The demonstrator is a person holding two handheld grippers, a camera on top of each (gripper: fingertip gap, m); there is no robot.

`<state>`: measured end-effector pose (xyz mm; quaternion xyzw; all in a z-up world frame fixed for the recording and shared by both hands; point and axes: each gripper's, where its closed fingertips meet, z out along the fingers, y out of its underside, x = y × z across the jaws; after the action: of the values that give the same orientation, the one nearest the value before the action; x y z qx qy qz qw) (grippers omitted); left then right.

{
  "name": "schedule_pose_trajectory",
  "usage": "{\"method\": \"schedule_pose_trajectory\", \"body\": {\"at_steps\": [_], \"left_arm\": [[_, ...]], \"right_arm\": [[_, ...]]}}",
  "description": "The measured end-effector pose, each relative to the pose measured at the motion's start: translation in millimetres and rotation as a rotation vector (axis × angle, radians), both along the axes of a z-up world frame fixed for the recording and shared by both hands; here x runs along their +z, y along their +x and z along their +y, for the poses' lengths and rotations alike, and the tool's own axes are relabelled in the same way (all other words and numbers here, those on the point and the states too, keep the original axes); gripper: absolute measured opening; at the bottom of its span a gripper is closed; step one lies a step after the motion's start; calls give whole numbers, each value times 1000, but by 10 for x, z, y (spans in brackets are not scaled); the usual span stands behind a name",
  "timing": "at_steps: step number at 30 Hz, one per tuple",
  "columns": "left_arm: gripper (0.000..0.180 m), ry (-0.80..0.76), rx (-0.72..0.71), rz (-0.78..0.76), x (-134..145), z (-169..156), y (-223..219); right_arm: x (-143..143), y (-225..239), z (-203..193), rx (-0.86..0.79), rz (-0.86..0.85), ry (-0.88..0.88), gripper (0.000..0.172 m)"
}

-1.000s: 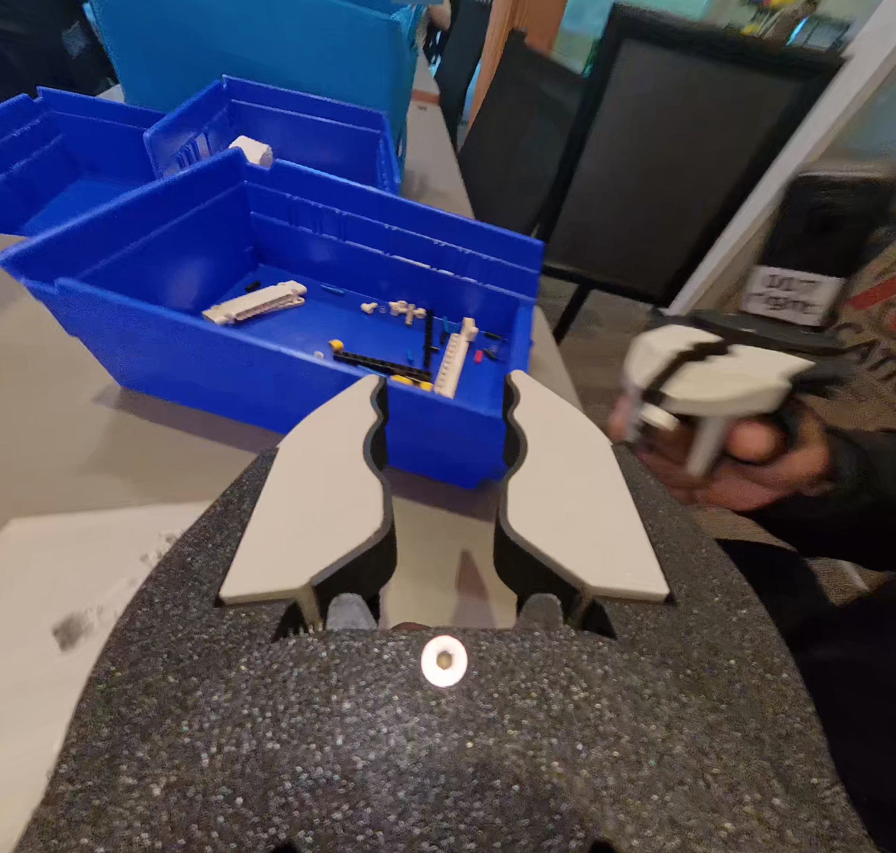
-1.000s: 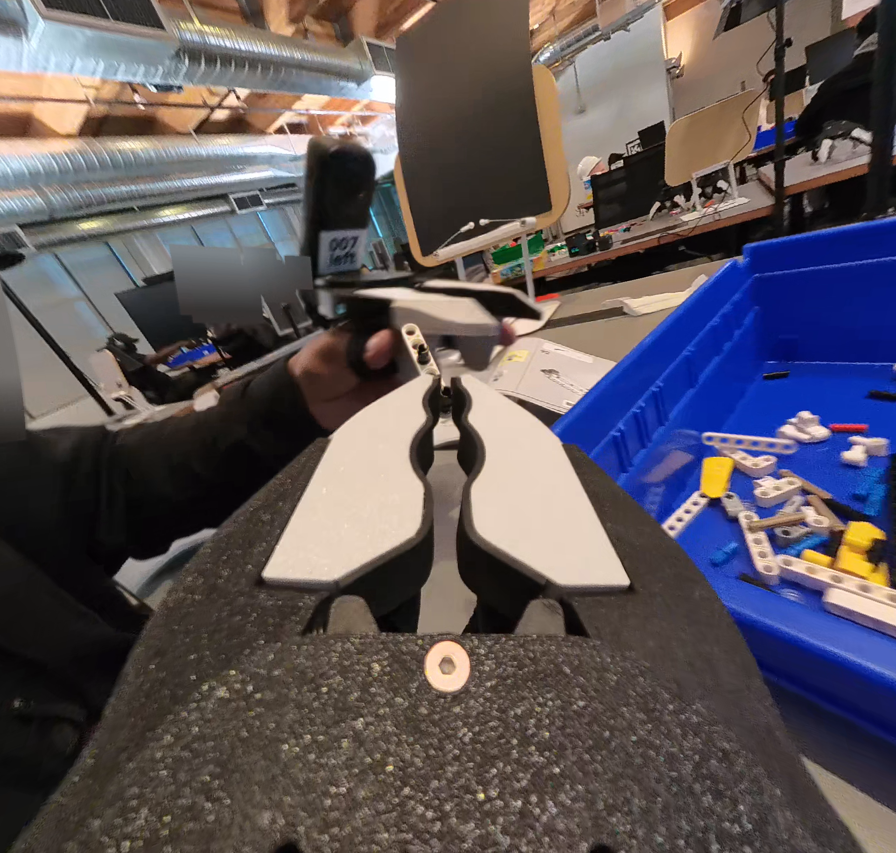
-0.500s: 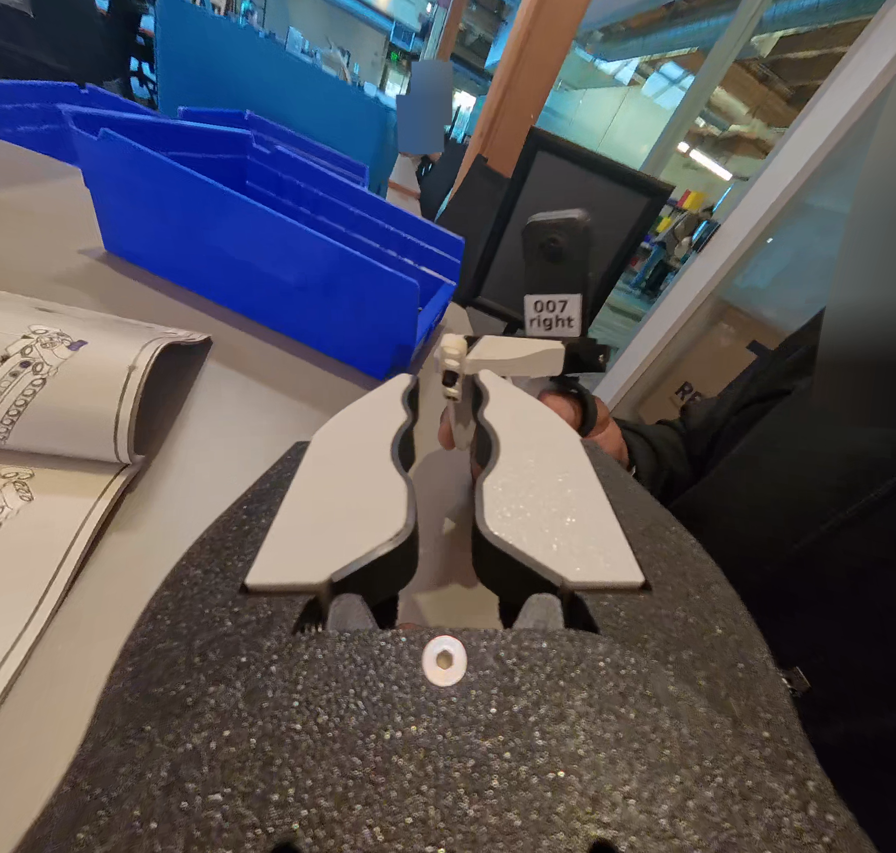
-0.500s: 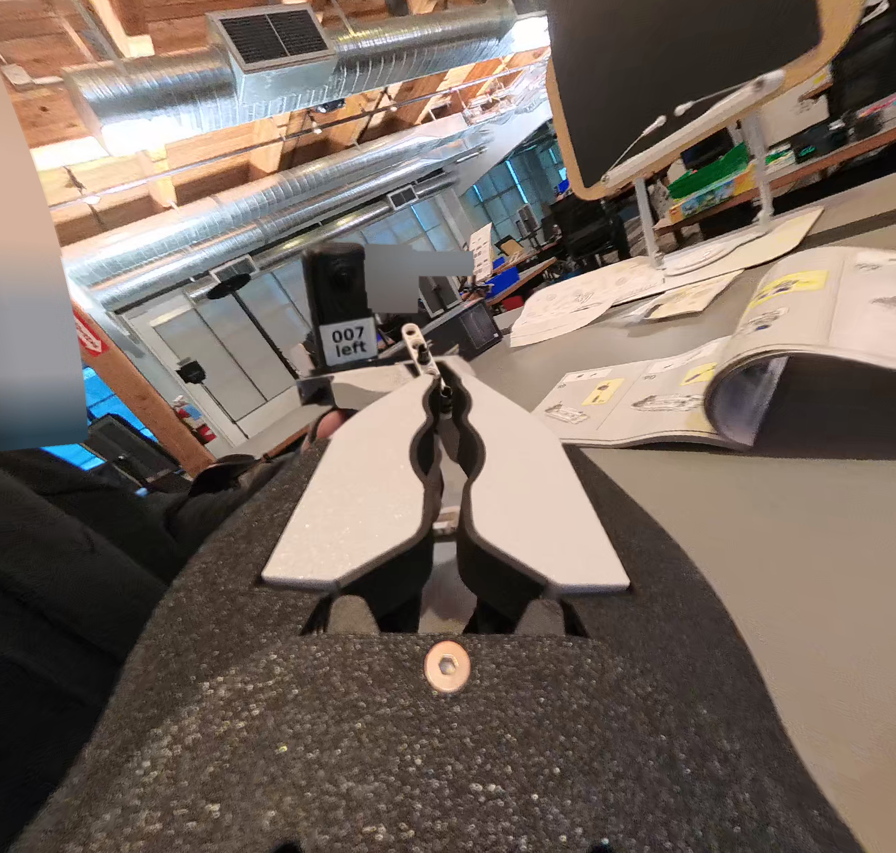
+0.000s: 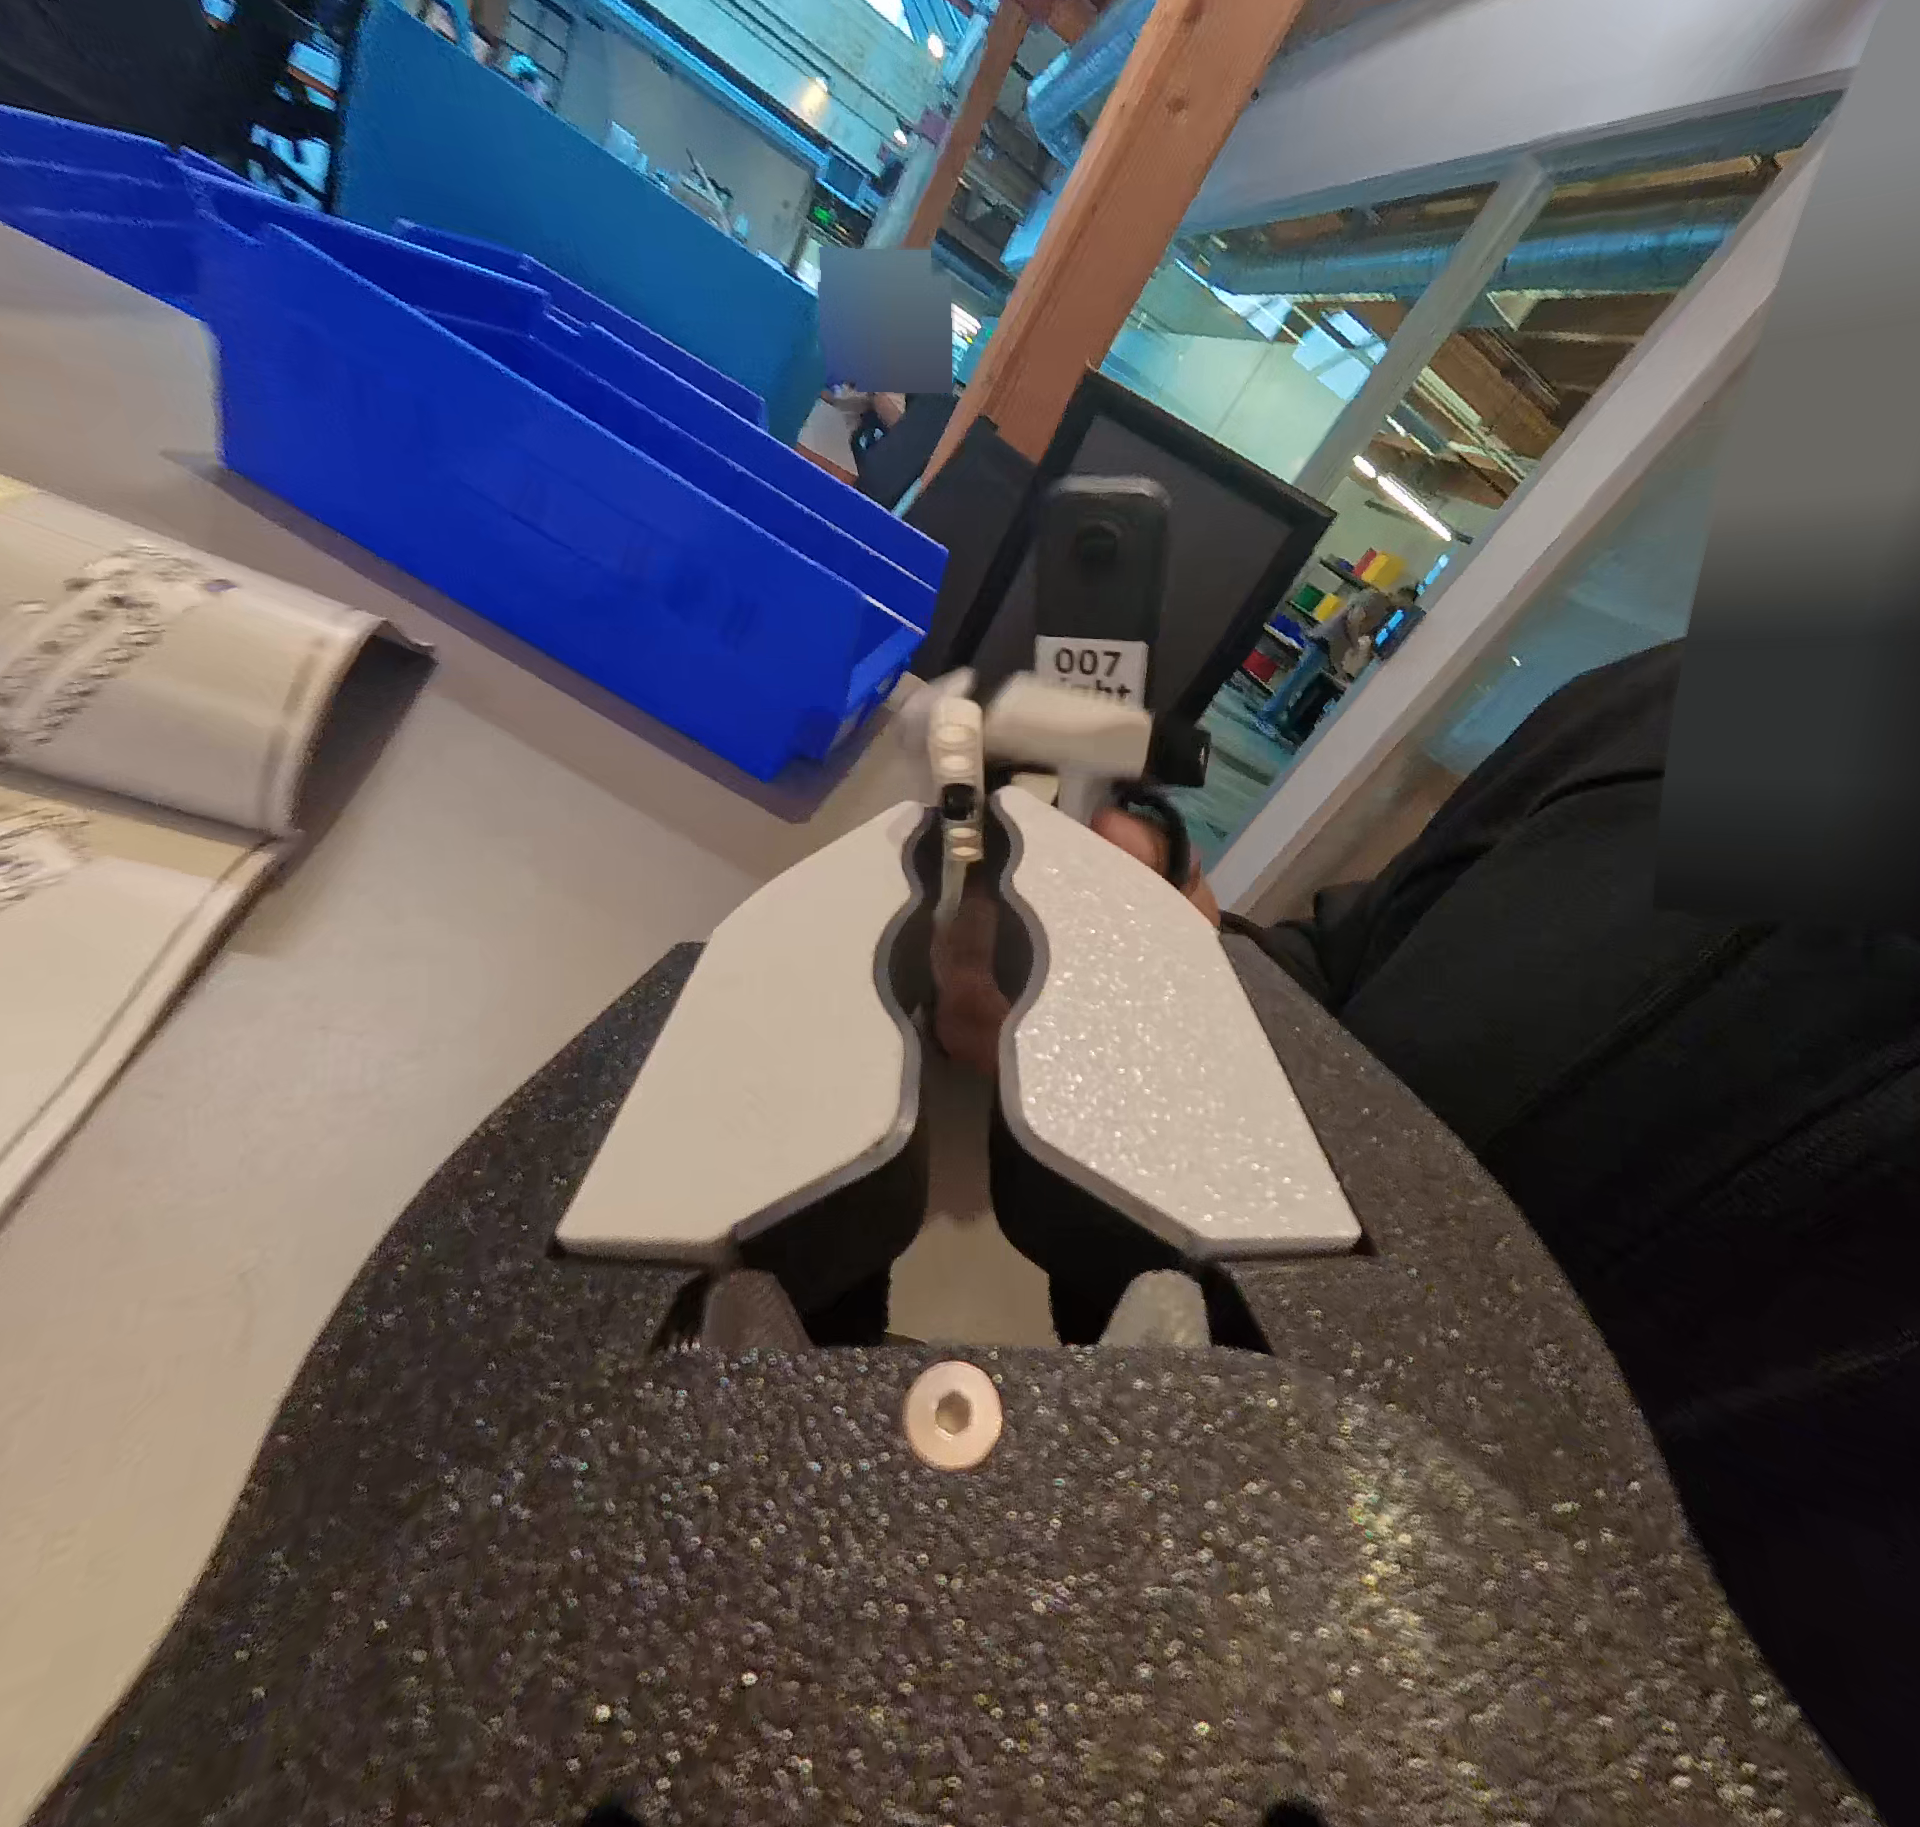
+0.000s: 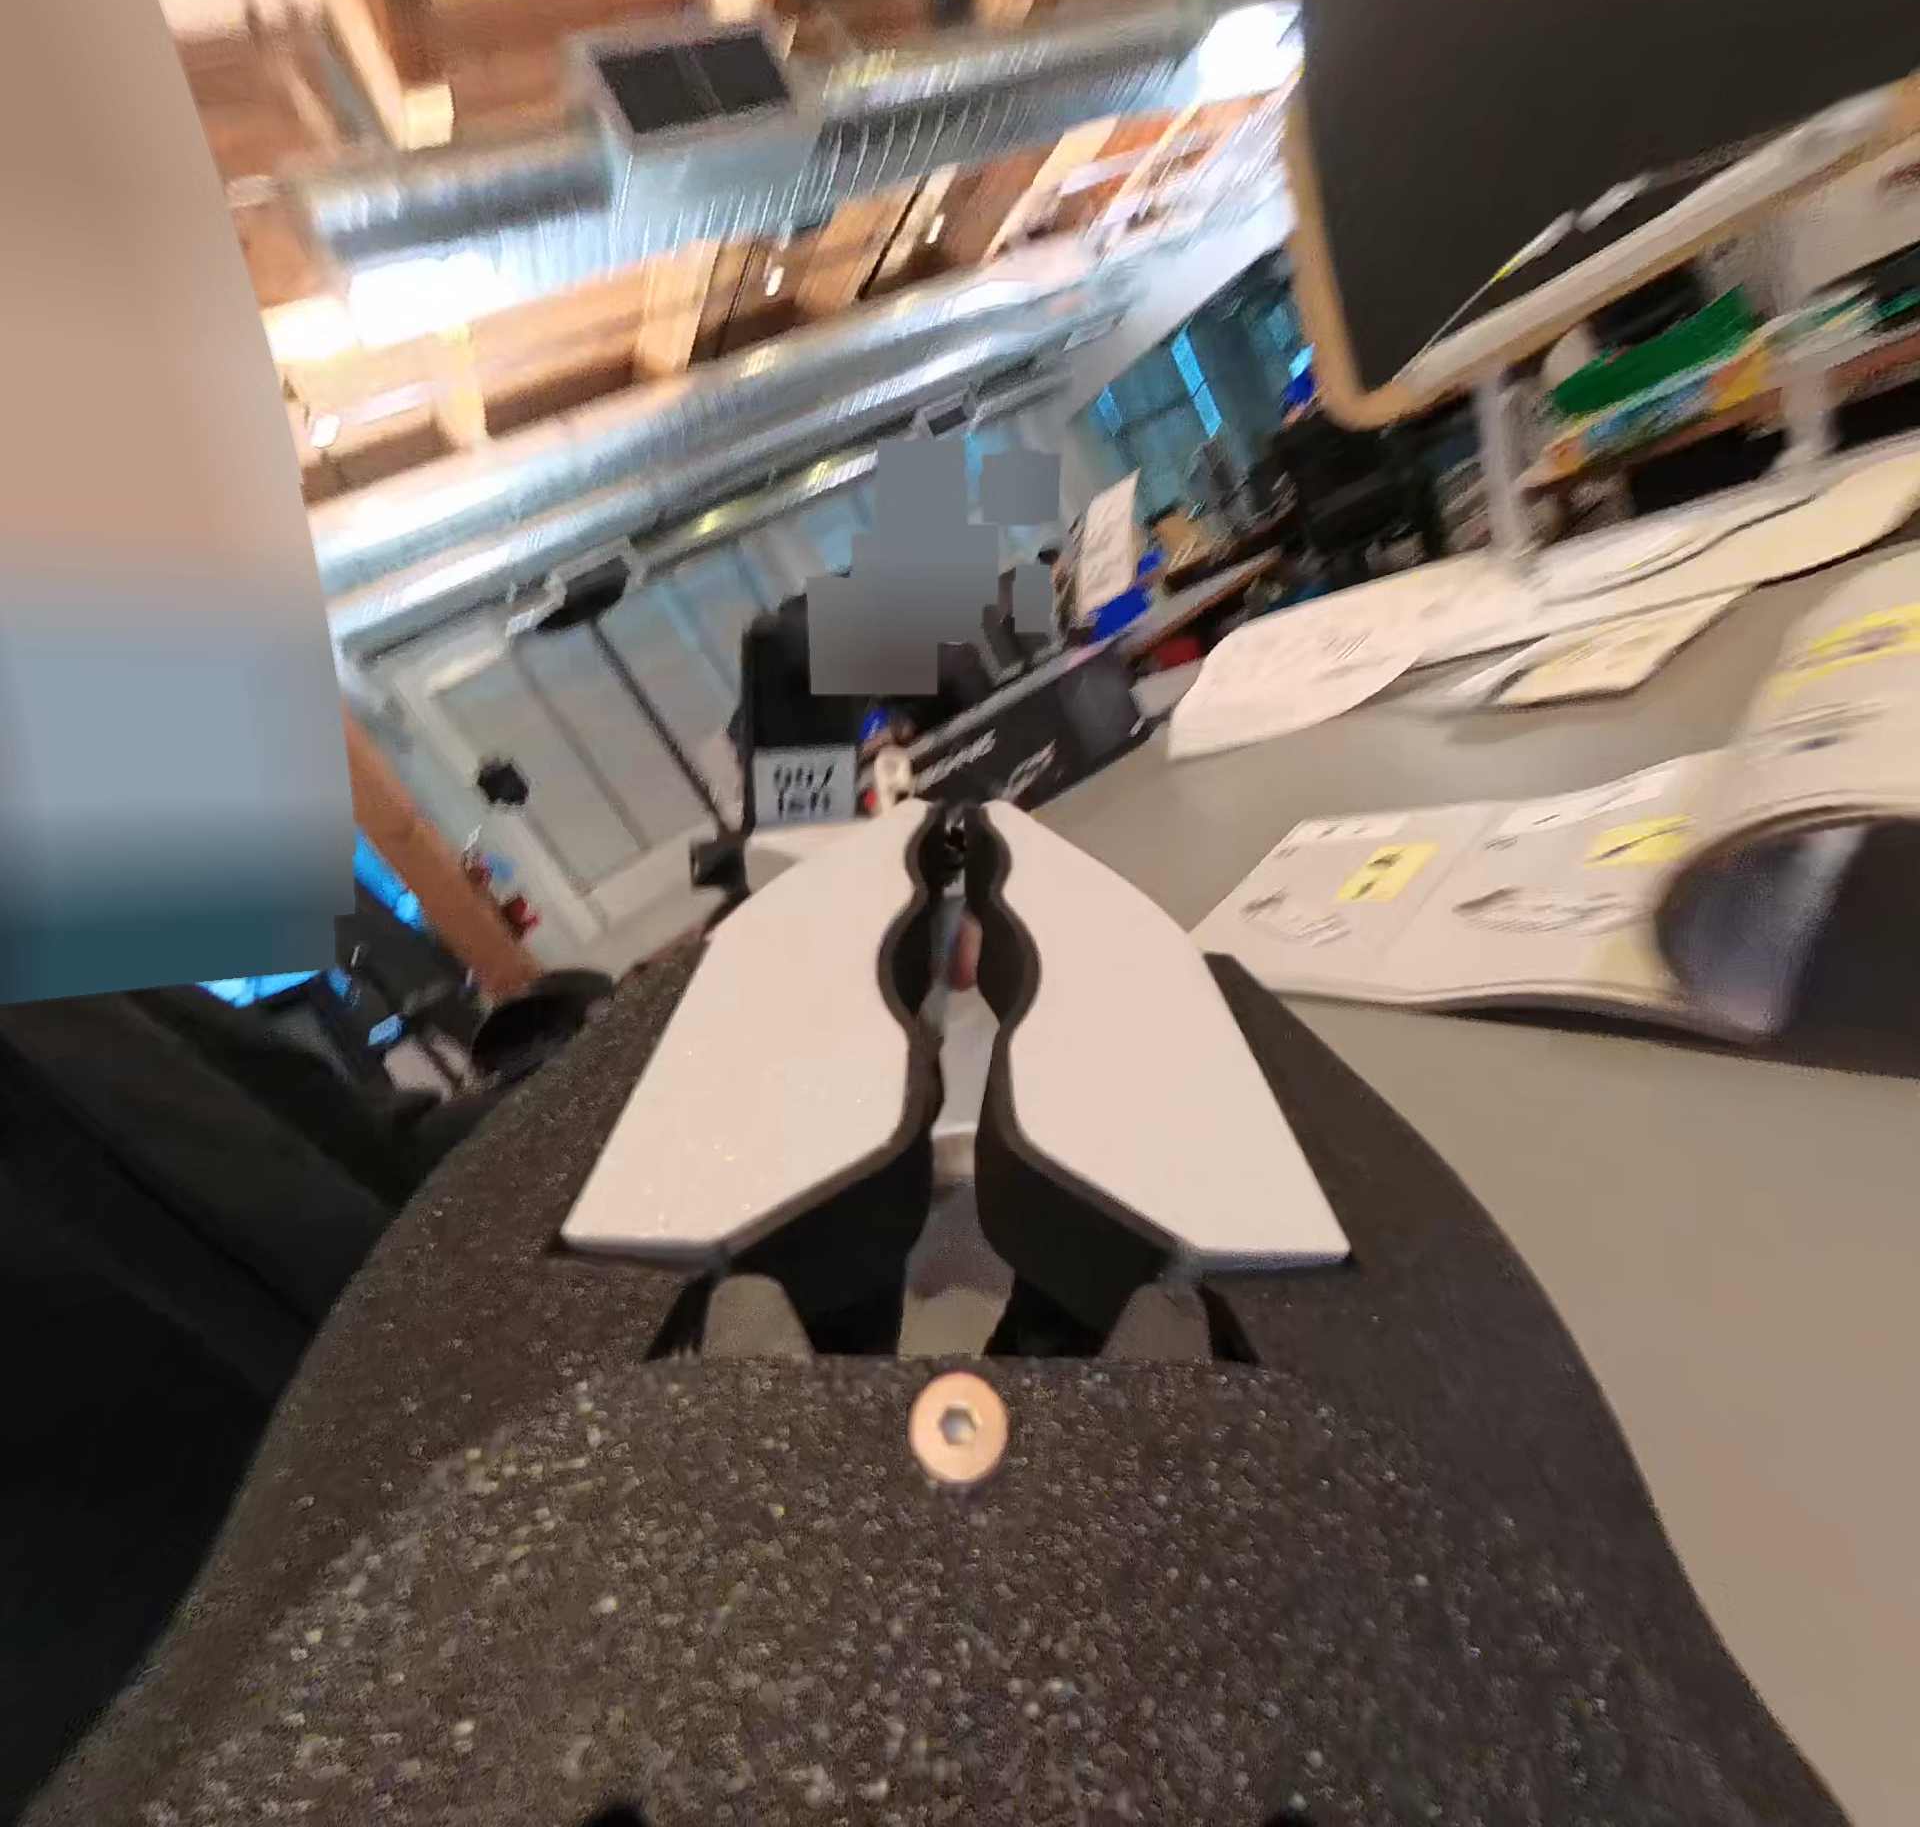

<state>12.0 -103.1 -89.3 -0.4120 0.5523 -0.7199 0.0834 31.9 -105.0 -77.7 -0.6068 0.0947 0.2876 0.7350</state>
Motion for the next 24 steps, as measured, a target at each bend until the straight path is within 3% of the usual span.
{"method": "schedule_pose_trajectory", "body": {"at_steps": [3, 7, 11, 13, 16, 21, 24], "left_arm": [[9, -40, 78, 30, -50, 370, -64], [9, 58, 64, 48, -132, 364, -131], [9, 106, 5, 40, -152, 169, -101], [9, 121, -4, 53, -187, 104, -43], [9, 160, -18, 80, -236, 12, 3], [9, 306, -6, 115, -350, -9, -5], [9, 358, -15, 135, -394, -3, -36]], "right_arm": [[142, 489, -260, -142, -21, 13, 4], [335, 805, -556, -300, -276, -117, 4], [84, 1690, -1014, -545, -352, -403, 4], [-32, 1900, -1143, -592, -346, -486, 17], [-91, 1872, -1154, -590, -408, -566, 27], [-12, 1555, -974, -544, -640, -614, 27], [10, 1142, -727, -387, -738, -569, 22]]}}
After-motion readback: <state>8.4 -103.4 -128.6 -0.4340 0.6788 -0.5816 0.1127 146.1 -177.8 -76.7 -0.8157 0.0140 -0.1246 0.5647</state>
